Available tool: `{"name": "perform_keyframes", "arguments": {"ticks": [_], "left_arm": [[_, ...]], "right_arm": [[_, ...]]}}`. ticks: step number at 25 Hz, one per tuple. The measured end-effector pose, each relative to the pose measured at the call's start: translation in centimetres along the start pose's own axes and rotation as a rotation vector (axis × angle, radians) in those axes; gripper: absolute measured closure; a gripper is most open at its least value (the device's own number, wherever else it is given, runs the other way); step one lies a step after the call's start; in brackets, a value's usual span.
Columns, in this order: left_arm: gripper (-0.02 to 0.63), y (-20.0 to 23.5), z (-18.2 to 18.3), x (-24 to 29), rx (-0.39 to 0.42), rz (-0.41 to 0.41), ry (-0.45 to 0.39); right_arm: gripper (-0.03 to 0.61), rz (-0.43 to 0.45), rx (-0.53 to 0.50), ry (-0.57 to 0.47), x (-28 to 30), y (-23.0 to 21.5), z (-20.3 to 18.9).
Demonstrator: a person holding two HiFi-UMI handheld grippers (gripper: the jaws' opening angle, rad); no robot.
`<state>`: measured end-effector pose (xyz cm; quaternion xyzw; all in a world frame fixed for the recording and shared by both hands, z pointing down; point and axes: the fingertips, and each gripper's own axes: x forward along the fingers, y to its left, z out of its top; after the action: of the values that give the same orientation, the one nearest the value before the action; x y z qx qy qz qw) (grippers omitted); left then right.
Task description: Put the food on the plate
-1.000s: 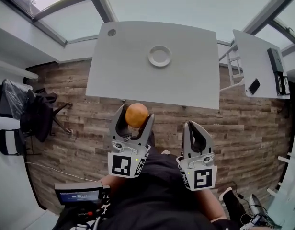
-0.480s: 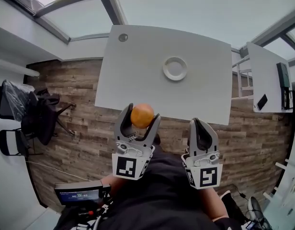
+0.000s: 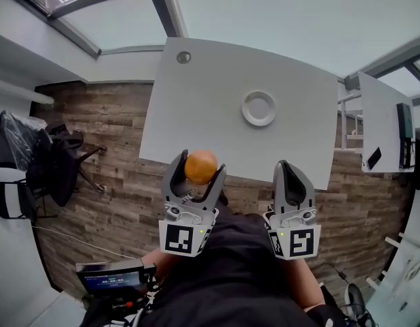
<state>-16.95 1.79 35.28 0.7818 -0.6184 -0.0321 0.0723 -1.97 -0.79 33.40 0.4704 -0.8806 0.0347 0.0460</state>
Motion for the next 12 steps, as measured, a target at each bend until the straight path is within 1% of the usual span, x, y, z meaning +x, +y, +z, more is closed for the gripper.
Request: {"name": "perform_keyframes", "arguments": {"ticks": [3, 7, 12], "left_arm": [[0.298, 0.2, 0.1, 0.5, 0.003, 0.021, -0.007], [0.298, 0.9, 0.0, 0.7, 0.006, 0.034, 0.016], [0.298, 1.6, -0.5, 1.0, 0.021, 0.056, 0.030]], "right_arm": [[0.571, -0.005, 0.010, 0.001, 0.6, -1.2, 0.1], [0.571, -0.009, 0.024, 0.001, 1.2, -1.7, 0.3], [0.571, 0.038, 0.042, 0.026, 1.6, -0.6, -0.3]]}}
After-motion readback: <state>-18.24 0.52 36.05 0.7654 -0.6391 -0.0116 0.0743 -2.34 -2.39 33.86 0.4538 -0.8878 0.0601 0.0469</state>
